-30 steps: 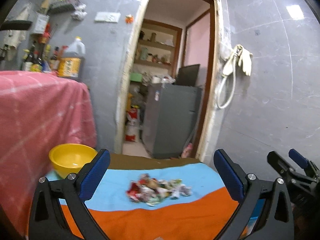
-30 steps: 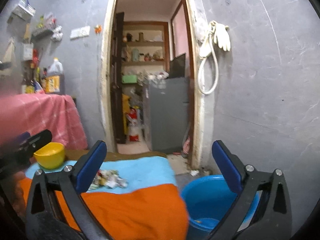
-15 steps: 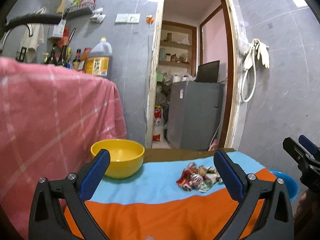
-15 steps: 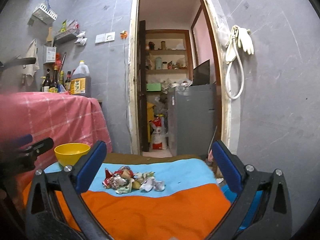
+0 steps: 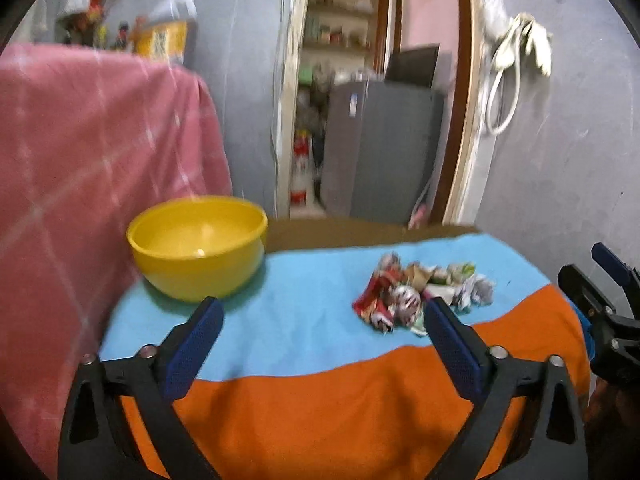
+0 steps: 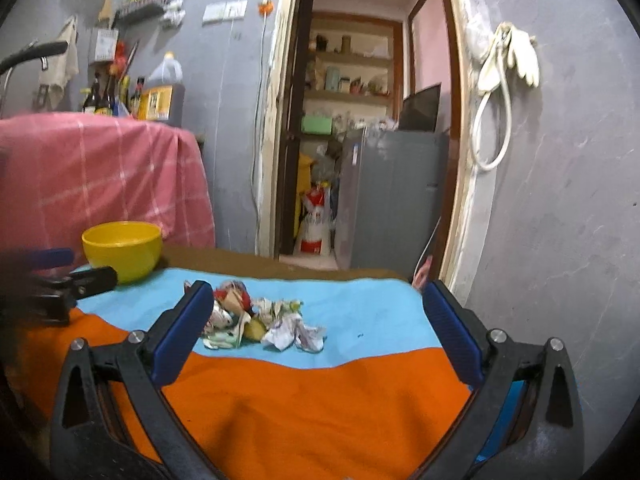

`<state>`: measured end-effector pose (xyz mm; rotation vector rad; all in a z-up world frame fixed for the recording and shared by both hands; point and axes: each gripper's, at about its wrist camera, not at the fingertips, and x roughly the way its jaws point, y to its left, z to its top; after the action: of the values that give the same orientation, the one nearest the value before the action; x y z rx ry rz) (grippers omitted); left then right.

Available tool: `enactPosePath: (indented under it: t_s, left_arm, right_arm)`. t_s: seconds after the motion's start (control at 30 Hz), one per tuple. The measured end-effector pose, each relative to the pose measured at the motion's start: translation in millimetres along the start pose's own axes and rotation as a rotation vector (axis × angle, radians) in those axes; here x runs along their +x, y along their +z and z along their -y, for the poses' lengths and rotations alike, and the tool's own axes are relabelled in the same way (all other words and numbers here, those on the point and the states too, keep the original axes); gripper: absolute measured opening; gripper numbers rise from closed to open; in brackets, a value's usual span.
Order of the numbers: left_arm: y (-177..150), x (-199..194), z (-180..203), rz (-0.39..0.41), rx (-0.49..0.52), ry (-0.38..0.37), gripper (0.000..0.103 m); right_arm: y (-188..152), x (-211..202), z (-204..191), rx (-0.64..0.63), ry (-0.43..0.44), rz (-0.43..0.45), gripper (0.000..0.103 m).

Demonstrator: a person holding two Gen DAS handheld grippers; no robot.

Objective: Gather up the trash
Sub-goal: 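Grasp the red wrapper with the left gripper while the right grasps white paper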

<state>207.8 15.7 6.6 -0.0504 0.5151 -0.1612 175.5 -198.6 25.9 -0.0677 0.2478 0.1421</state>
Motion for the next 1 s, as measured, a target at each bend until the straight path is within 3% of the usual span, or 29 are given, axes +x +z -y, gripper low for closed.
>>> enactPosePath:
  t_s: [0.1, 0.3, 0.37, 0.5, 0.67, 0.83, 0.9, 1.0]
  left_arm:
    - [-0.2, 18.9, 0.0, -0.077, -0.010, -0.014, 0.082]
    - [2.7, 49.7, 5.1, -0.207, -0.028, -0.088, 0.063]
    - [4.5, 59.2, 6.6, -0.244, -0.033, -0.109, 0.059]
    - [8.1, 80.9, 12.1, -0.313, -0.022, -0.150, 0.057]
    - [13.4, 92.9, 12.3, -0.330, -0.030, -0.179, 0.056]
    - [15.3, 94.0, 7.0, -0.339, -0.052, -0.217, 0.034]
    - [14.8, 95.9, 7.6, -0.353, -0.057, -0.217, 0.025]
    - [12.9, 95.3, 6.2, -0.369, -0.065, -0.216, 0.018]
  right_arm:
    - [-1.2, 13.7, 2.4, -0.005, 0.008, -0.049, 0.098]
    - [-4.7, 52.8, 4.6, -0.009, 0.039, -0.207, 0.073]
    - [-7.4, 64.0, 6.1, 0.003, 0.057, -0.251, 0.063]
    - [-14.0, 86.5, 8.5, 0.016, 0.089, -0.351, 0.056]
    - [-17.0, 107.5, 9.6, 0.035, 0.132, -0.428, 0.043]
    - [-23.6, 115.7, 9.1, 0.046, 0.166, -0.480, 0.023]
    - [-24.6, 115.9, 7.4, 0.039, 0.173, -0.489, 0.021]
    - [-26.6, 114.0, 5.0, 0.029, 0.177, -0.490, 0.017]
